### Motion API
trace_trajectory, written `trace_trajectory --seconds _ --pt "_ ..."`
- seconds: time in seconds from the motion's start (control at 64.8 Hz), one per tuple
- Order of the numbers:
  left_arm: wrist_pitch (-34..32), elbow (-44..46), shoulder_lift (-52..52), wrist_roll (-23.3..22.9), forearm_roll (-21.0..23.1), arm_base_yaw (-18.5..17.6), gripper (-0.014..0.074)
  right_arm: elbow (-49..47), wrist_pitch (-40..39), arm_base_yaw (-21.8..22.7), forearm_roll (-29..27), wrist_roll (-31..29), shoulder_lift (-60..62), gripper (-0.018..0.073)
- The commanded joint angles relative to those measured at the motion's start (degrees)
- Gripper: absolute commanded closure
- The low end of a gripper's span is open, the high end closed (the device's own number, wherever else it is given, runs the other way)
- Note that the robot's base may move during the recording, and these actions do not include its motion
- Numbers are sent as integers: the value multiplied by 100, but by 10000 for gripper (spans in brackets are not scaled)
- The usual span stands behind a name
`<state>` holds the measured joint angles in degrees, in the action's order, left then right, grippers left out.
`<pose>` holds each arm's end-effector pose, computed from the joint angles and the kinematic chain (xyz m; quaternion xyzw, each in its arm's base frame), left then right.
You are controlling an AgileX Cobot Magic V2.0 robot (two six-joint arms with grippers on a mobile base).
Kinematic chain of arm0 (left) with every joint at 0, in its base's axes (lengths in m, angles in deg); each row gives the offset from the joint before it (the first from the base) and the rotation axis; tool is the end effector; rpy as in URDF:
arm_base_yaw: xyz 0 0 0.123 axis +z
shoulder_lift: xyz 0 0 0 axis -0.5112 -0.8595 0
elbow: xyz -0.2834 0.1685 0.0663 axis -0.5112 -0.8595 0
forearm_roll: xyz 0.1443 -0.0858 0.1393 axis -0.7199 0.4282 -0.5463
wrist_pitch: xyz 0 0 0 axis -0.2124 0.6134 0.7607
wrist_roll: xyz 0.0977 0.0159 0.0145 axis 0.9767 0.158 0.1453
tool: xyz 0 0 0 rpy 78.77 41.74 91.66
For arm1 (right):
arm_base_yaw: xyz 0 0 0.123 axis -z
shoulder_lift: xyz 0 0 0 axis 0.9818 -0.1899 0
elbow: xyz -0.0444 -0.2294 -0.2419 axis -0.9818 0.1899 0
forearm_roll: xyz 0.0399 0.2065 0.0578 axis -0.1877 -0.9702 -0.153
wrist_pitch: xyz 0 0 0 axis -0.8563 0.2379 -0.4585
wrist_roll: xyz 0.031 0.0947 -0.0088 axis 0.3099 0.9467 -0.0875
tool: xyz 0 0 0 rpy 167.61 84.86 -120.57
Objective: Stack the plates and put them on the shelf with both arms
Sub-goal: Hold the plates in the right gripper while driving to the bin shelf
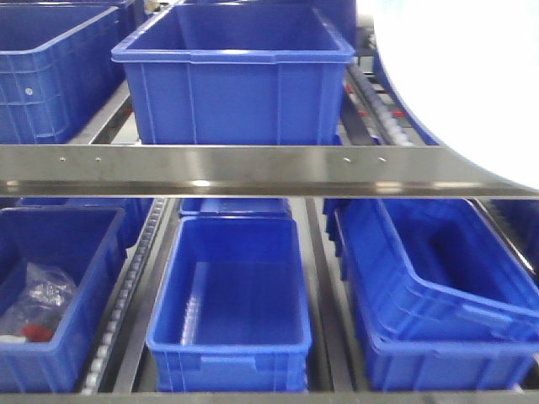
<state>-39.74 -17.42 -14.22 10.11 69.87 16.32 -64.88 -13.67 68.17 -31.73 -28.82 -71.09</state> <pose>0.0120 -0.0038 0.2932 0.1120 0.7175 -0.0710 0.6838 0.0105 0.0024 0.3015 -0.0444 0.7014 0.0915 0.7055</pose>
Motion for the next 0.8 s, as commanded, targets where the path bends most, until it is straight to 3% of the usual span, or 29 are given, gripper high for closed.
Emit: trace_trajectory --seconds 0.0,0.787 --pt "-463 174 -37 -38 9 -8 514 -175 -599 22 29 0 -21 510" --pt "-463 174 -37 -38 9 -8 514 -175 -594 22 26 0 -21 510"
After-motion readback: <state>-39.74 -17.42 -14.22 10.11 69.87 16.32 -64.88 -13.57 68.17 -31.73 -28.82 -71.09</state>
